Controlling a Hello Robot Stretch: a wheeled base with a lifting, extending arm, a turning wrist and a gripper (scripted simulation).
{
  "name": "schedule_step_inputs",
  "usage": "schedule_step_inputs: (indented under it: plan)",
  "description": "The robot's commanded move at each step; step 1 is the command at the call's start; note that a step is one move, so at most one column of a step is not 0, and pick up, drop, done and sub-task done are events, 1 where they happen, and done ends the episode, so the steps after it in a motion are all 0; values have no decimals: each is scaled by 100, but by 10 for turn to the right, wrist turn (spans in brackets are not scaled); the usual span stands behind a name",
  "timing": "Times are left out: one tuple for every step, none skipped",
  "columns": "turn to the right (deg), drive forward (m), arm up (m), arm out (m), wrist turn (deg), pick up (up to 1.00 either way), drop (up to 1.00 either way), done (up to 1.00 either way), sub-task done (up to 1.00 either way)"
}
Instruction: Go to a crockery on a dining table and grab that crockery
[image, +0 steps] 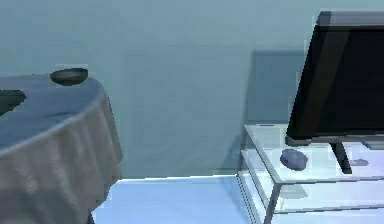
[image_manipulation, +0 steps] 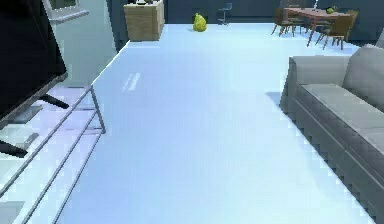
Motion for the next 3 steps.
schedule_step_inputs:
  plan:
    - [60, 0, 0, 0, 0, 0, 0, 0, 0]
    - [0, 45, 0, 0, 0, 0, 0, 0, 0]
    - [-450, 0, 0, 0, 0, 0, 0, 0, 0]
